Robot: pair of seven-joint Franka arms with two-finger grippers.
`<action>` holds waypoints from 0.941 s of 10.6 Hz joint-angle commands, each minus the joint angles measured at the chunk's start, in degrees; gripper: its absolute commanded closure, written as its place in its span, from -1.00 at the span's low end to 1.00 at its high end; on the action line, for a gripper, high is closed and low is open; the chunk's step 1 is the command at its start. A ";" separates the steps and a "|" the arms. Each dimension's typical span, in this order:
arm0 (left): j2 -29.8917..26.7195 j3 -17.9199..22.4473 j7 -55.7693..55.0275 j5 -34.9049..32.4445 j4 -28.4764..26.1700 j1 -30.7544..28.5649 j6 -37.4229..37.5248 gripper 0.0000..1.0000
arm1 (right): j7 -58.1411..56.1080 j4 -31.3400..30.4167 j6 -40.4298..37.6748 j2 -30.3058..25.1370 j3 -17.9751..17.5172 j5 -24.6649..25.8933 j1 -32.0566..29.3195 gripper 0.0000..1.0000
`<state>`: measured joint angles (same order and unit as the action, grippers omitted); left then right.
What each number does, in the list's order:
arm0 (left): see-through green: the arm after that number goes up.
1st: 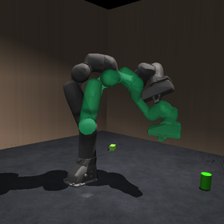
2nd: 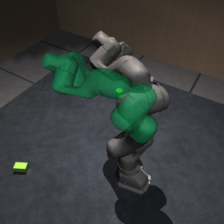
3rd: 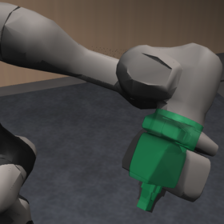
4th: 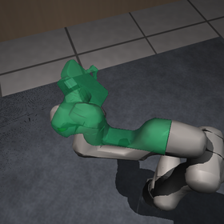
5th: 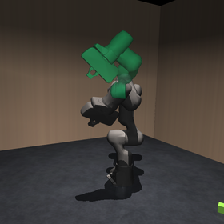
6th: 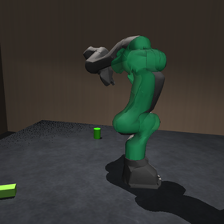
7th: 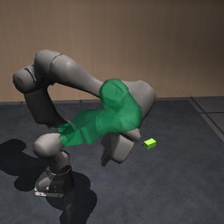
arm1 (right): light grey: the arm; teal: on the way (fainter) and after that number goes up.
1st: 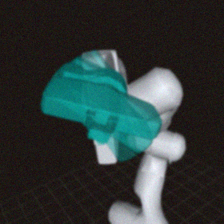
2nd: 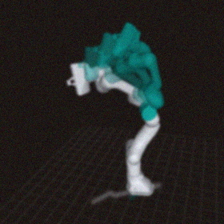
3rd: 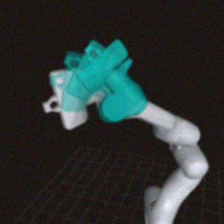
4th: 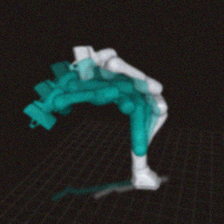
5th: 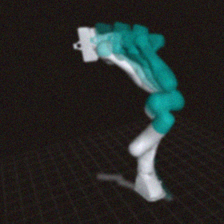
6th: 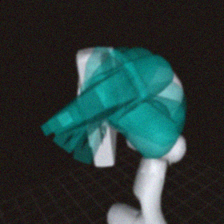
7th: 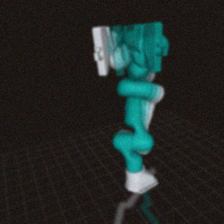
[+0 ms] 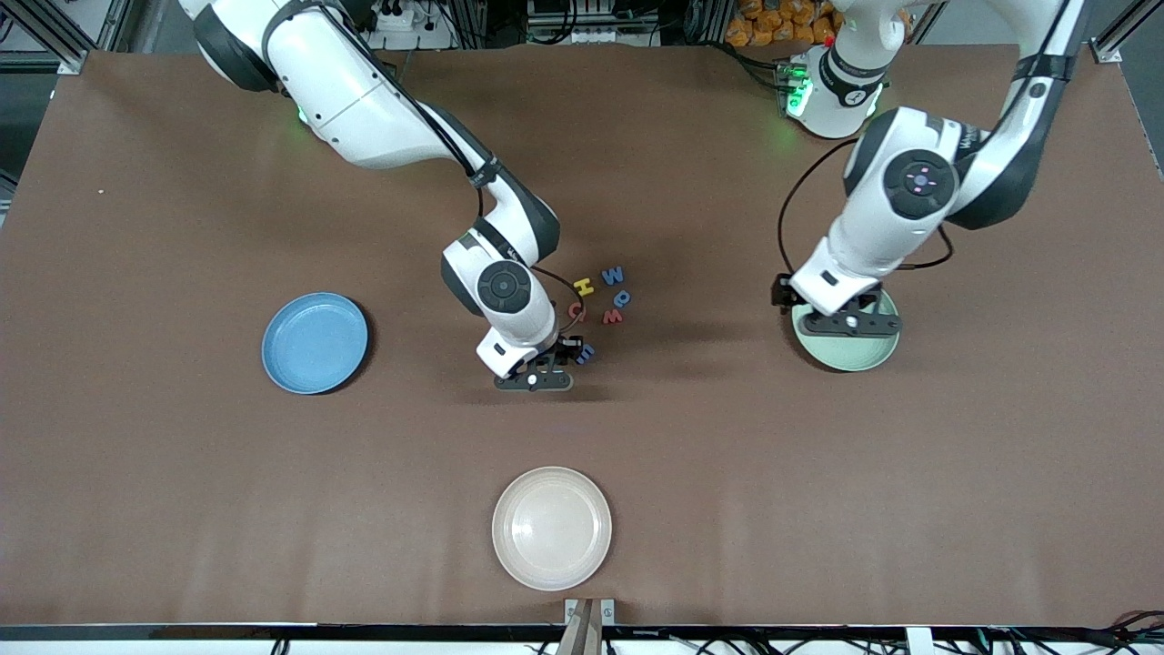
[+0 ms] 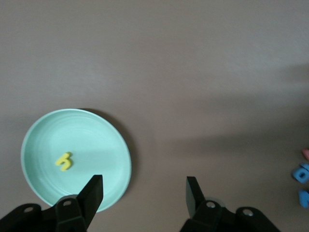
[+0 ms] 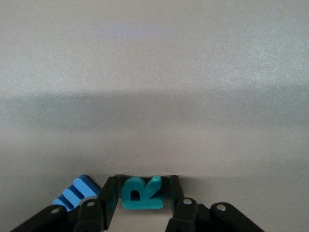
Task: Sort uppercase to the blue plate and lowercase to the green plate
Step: 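Release the teal R on the blue plate while the left gripper returns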
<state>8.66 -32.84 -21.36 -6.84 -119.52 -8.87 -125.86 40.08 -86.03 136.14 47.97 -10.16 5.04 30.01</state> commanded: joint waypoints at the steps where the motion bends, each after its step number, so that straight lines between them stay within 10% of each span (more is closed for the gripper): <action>1: 2.75 -4.75 0.79 0.60 -0.02 0.78 -1.48 -0.51 | 1.31 0.34 0.09 1.25 -0.30 2.42 0.83 0.04; 5: 8.12 -5.92 0.97 -3.40 -0.28 4.02 -8.24 -0.51 | 0.52 0.34 -1.13 -0.32 -0.30 4.89 -0.12 1.00; 10: 16.38 -7.41 0.97 -18.97 0.60 5.88 -14.24 -0.51 | -5.26 -0.44 -14.82 -11.21 -0.92 3.05 -8.02 1.00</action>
<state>22.78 -39.88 -20.66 -21.89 -120.03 -3.64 -139.13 37.74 -83.98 125.62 42.46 -10.07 8.67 25.62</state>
